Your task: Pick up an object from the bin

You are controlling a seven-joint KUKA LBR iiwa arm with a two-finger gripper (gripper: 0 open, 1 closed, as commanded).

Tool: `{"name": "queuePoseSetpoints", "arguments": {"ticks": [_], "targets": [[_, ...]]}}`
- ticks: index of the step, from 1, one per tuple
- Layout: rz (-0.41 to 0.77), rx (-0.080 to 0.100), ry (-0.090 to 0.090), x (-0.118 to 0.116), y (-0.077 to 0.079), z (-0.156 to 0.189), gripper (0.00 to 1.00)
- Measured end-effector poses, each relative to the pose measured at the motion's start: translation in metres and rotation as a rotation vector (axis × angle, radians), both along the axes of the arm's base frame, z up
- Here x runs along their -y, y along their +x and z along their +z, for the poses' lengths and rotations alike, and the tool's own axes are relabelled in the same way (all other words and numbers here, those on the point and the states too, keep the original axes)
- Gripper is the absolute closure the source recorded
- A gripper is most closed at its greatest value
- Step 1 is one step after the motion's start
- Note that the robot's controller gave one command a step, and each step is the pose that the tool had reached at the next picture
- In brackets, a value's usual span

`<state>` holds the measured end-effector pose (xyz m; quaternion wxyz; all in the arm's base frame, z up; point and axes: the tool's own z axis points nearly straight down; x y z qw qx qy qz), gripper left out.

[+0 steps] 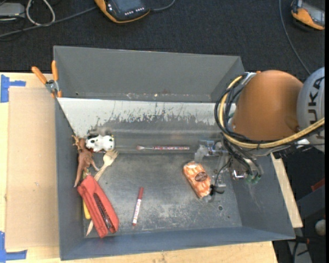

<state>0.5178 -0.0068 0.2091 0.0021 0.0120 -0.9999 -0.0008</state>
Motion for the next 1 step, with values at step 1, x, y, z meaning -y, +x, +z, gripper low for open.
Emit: {"name": "queuePoseSetpoints", "arguments": {"ticks": [1], "targets": [[-0.013, 0.002, -0.001, 0.0309, 0.01, 0.0049, 0.0]]}}
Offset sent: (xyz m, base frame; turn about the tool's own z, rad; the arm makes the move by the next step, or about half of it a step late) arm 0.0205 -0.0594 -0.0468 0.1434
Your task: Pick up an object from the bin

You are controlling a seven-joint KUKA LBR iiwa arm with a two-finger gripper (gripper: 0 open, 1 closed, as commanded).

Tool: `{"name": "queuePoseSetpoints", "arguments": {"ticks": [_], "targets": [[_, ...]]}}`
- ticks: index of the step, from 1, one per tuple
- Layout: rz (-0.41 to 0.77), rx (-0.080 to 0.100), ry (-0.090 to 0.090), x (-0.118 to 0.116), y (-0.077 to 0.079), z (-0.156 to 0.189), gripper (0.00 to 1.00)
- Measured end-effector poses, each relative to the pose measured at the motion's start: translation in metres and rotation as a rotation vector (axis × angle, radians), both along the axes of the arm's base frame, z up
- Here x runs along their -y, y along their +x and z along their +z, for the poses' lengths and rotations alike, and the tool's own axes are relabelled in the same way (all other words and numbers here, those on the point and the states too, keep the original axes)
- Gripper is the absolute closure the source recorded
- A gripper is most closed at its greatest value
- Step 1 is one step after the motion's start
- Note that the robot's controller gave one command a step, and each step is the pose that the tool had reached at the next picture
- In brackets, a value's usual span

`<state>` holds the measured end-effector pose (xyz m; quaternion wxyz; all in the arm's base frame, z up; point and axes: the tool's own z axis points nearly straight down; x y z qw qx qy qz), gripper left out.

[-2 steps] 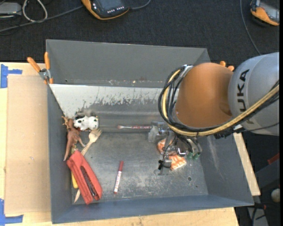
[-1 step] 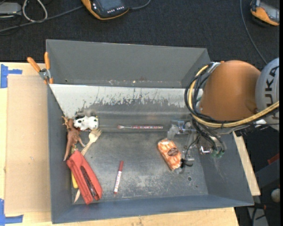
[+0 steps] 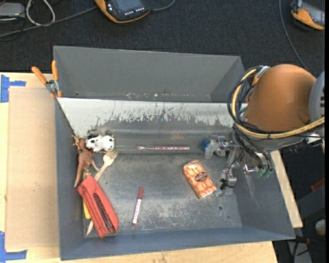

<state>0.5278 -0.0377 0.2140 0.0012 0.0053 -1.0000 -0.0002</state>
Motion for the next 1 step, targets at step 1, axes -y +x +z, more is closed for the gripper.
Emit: {"name": "queuePoseSetpoints", "arguments": {"ticks": [1], "targets": [[-0.119, 0.002, 0.001, 0.0206, 0.0093, -0.0432, 0.0]]}}
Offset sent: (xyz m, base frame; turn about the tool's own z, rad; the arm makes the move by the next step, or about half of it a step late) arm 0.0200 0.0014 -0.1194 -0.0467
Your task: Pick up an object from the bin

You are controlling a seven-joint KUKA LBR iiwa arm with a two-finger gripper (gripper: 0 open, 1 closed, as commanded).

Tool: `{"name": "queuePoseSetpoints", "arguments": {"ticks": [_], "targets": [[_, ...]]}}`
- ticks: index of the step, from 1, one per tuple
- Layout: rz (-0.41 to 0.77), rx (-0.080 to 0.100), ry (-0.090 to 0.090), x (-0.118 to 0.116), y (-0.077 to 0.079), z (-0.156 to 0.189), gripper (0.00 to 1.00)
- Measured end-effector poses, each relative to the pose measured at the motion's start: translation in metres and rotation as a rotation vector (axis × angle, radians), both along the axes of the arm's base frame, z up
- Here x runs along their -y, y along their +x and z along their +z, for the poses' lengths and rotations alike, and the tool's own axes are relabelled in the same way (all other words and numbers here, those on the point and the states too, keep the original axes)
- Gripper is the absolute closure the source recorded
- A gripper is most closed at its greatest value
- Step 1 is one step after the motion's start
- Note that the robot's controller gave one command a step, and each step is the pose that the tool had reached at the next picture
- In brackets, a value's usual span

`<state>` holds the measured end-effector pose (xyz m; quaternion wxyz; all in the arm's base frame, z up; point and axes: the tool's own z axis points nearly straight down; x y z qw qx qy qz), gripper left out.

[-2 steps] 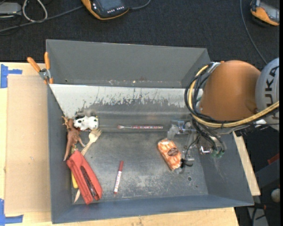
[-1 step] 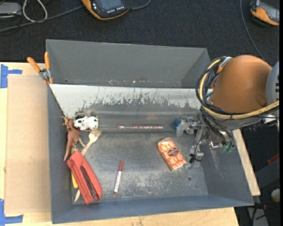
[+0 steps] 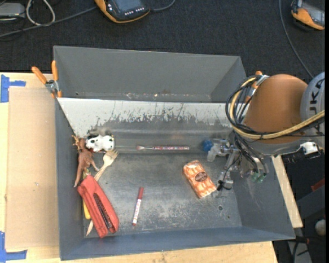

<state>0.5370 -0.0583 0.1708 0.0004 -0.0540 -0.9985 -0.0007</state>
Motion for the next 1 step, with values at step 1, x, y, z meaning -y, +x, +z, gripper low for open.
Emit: {"name": "queuePoseSetpoints", "arguments": {"ticks": [1], "targets": [[0.159, 0.006, 0.001, -0.0171, 0.0095, -0.0691, 0.0]]}}
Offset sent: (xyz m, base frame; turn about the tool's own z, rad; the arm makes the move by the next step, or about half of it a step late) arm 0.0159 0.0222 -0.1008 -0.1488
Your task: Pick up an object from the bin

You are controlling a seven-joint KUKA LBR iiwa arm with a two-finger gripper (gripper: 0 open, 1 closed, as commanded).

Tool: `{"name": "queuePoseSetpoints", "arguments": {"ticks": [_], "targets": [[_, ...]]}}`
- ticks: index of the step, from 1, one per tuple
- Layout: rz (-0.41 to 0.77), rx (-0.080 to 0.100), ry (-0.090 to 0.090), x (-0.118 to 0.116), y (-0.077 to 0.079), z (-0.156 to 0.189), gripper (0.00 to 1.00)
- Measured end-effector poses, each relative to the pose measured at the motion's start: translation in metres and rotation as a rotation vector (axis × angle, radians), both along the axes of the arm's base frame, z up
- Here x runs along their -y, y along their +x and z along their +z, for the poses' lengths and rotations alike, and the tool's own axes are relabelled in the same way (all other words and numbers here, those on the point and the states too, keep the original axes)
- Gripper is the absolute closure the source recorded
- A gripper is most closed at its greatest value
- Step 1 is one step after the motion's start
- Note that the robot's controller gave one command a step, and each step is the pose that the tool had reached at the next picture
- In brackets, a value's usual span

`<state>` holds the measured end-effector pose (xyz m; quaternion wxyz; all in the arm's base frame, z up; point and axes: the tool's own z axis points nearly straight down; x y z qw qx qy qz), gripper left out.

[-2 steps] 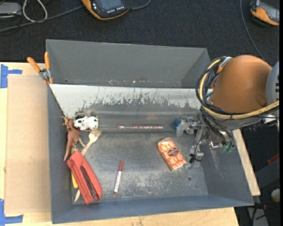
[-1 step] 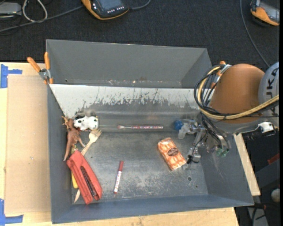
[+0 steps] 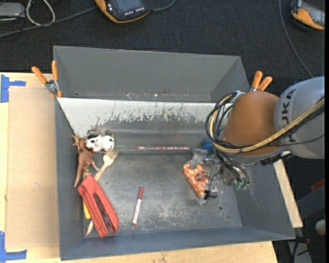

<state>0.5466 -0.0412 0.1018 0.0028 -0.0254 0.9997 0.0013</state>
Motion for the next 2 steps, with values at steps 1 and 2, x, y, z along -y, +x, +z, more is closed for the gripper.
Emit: {"name": "queuePoseSetpoints", "arguments": {"ticks": [1, 2], "targets": [[-0.01, -0.005, -0.003, -0.006, 0.006, -0.034, 0.0], [0.041, -0.003, 0.0, 0.016, 0.028, -0.032, 0.0]]}}
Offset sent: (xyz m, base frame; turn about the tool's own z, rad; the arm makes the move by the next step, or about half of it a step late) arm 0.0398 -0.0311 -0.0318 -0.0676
